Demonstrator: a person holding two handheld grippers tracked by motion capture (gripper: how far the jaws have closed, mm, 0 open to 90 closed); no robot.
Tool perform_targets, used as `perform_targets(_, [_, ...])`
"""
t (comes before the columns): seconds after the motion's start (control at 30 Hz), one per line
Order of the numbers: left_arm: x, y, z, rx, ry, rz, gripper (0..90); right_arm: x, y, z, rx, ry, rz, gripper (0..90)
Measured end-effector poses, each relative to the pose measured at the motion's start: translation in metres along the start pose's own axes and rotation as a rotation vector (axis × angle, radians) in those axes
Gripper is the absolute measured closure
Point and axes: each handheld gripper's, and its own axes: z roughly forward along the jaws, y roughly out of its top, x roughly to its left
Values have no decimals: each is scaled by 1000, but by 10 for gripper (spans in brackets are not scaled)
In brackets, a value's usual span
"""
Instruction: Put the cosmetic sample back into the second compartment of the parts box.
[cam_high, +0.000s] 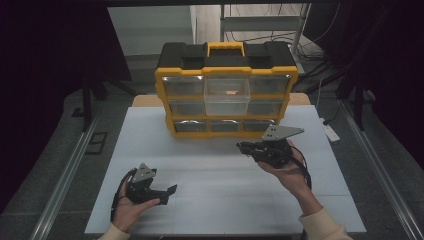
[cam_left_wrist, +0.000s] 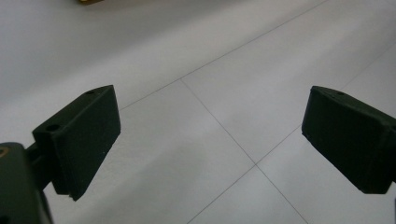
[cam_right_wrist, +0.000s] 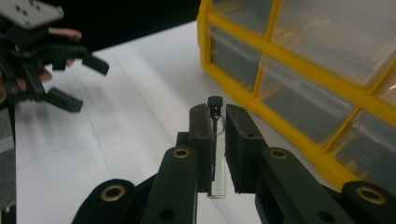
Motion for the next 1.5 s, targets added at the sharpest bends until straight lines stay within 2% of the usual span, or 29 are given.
perform_targets(0.07, [0,0,0,-1,0,0,52,0,1,-4,-25,-17,12,814])
perform_targets(0.13, [0,0,0,-2,0,0,52,-1,2,-6,-37,-17,17,814])
perform_targets(0.27, [0,0,0,-2,0,-1,52,-2,4,-15,-95,-24,41,814])
perform_targets(0.73, [-1,0,1,-6,2,-1,53,-1,12,-32,-178,-78,46,814])
perform_targets(0.97, [0,1,0,-10,1,-9,53,0,18,-38,-233,-79,54,814])
perform_targets(1.23, [1,1,0,-16,-2,-13,52,3,31,-46,-280,-56,51,814])
perform_targets(1.5, [1,1,0,-16,-5,-12,53,3,45,-48,-293,-57,44,814])
